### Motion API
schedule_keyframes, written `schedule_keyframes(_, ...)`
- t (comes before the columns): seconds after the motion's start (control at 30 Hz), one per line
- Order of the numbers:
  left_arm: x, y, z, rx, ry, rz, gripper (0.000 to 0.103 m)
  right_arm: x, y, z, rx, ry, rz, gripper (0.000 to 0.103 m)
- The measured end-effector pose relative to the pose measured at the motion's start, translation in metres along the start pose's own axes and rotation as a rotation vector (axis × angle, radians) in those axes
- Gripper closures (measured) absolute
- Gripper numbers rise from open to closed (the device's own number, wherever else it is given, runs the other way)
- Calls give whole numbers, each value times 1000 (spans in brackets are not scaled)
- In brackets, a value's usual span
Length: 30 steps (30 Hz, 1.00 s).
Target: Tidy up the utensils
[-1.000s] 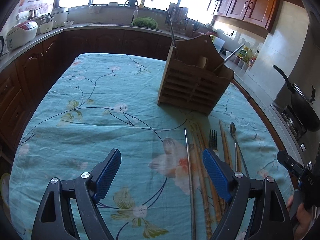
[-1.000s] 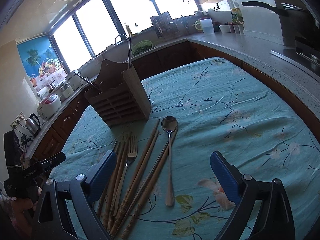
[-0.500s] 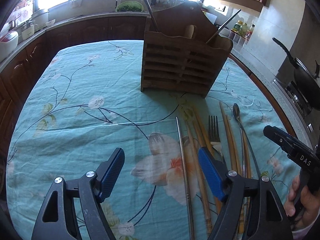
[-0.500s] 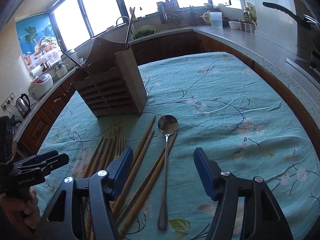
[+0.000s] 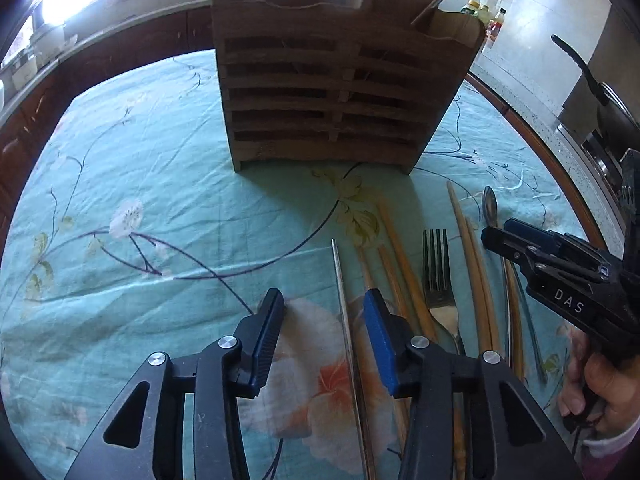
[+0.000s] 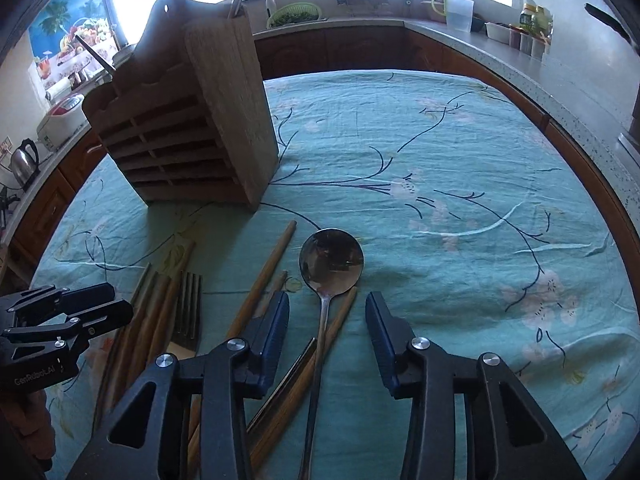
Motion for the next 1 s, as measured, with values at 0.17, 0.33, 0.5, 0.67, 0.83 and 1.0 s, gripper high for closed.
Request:
schedule_keyframes(0.17, 10, 6, 16, 89, 83, 15, 78, 8, 6, -4, -46, -51, 18, 75)
schedule_keyframes(0.33, 15, 9, 21, 110, 62, 19, 98, 2, 11, 2, -13, -22, 48, 98)
schedule_keyframes(0.5, 9, 4, 10, 55, -13, 25, 100, -21, 11, 11, 60, 35, 94, 101)
schedule_keyframes(0.67, -15, 1, -2, 1, -76, 62, 100, -43, 9, 17, 107, 74, 138, 101)
schedule_keyframes(0.83, -55, -5, -18, -41, -138, 118, 100, -68, 7, 22, 154, 123, 179, 101)
schedule_keyframes(1.0, -93, -12, -27, -58, -177, 174, 100, -100, 7, 19, 178, 177, 235, 101)
Point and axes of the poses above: each gripper's, at about its wrist camera, not at the fingertips, and x roughly the way its jaws point, z to its right, y to its top, the point moved 4 cm from there along x, roughly the way its jaws point, and after that the axes turned 5 degrees about -z, right-handed, at the moved point
